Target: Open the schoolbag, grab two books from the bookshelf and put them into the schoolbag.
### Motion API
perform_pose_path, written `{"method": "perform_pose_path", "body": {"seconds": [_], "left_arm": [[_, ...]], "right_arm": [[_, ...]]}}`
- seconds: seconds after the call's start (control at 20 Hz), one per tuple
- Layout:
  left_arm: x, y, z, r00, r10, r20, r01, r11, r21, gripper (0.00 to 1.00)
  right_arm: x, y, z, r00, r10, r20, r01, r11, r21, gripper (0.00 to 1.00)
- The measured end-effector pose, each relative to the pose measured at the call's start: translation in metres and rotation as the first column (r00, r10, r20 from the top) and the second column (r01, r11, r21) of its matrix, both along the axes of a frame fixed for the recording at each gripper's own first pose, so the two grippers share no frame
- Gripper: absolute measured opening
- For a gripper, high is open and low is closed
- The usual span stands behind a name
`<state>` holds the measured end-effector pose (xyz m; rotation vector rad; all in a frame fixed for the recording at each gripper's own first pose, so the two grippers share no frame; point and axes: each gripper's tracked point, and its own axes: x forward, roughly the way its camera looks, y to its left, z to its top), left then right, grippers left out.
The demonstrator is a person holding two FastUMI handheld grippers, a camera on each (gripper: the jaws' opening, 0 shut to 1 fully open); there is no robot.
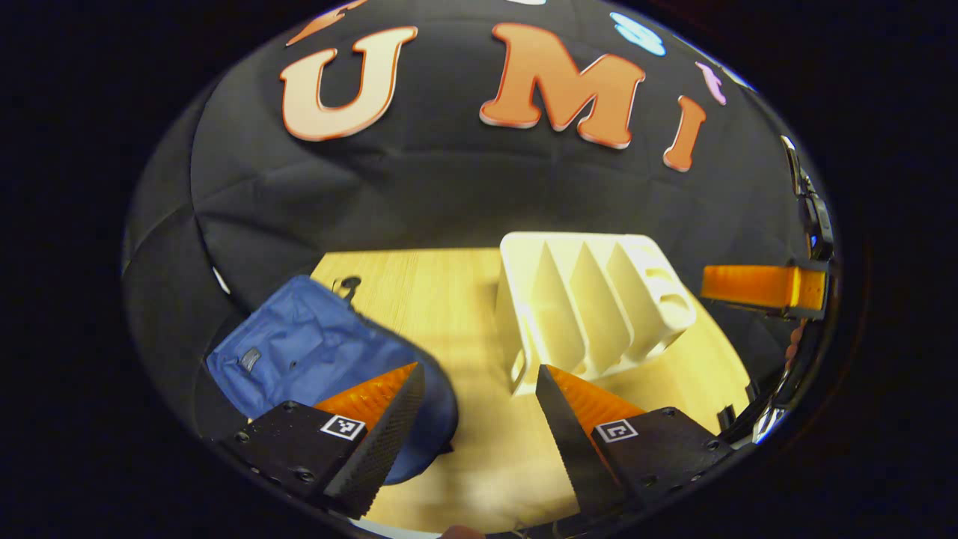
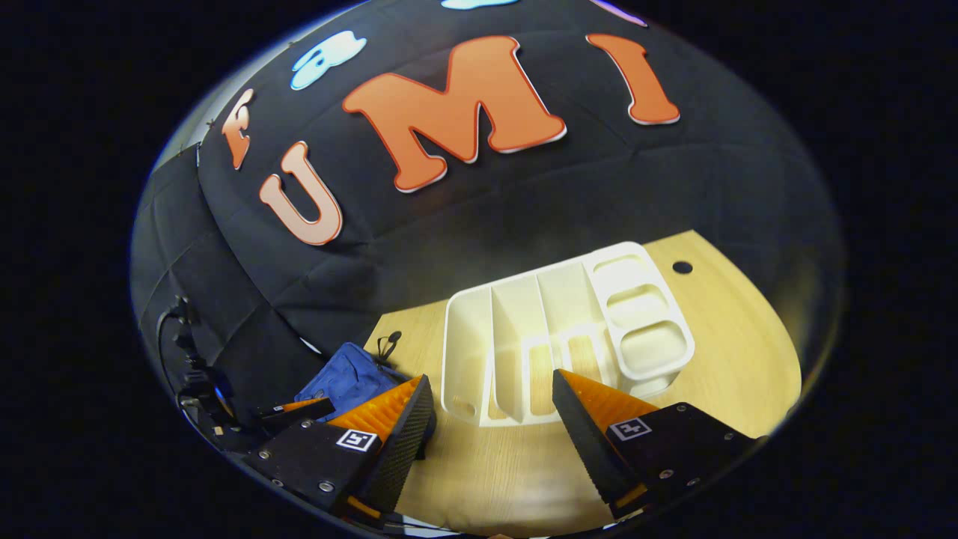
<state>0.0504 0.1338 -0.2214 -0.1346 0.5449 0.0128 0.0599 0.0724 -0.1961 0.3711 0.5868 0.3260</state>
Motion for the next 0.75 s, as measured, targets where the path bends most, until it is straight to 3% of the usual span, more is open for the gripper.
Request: {"method": "perform_pose_path", "body": {"seconds": [0.1,0.3,0.45,0.55,0.75], "left_arm": [[0.009,-0.014,0.033,0.993,0.009,0.119,-0.011,1.0,0.016,0.96],[0.02,-0.032,0.084,0.951,0.032,0.308,-0.049,0.998,0.045,0.96],[0.02,-0.047,0.117,0.904,0.028,0.426,-0.056,0.997,0.052,0.96],[0.018,-0.054,0.142,0.858,0.046,0.511,-0.084,0.995,0.053,0.93],[0.022,-0.064,0.164,0.813,0.054,0.579,-0.108,0.992,0.06,0.94]], "right_arm": [[0.002,-0.009,0.014,0.996,-0.02,0.087,0.024,0.999,-0.048,0.97],[0.007,-0.029,0.038,0.975,-0.062,0.213,0.086,0.991,-0.106,0.96],[0.009,-0.043,0.05,0.954,-0.09,0.286,0.136,0.98,-0.145,0.96],[0.01,-0.053,0.054,0.942,-0.106,0.318,0.165,0.972,-0.166,0.96],[0.011,-0.066,0.066,0.912,-0.133,0.388,0.217,0.959,-0.182,0.96]]}}
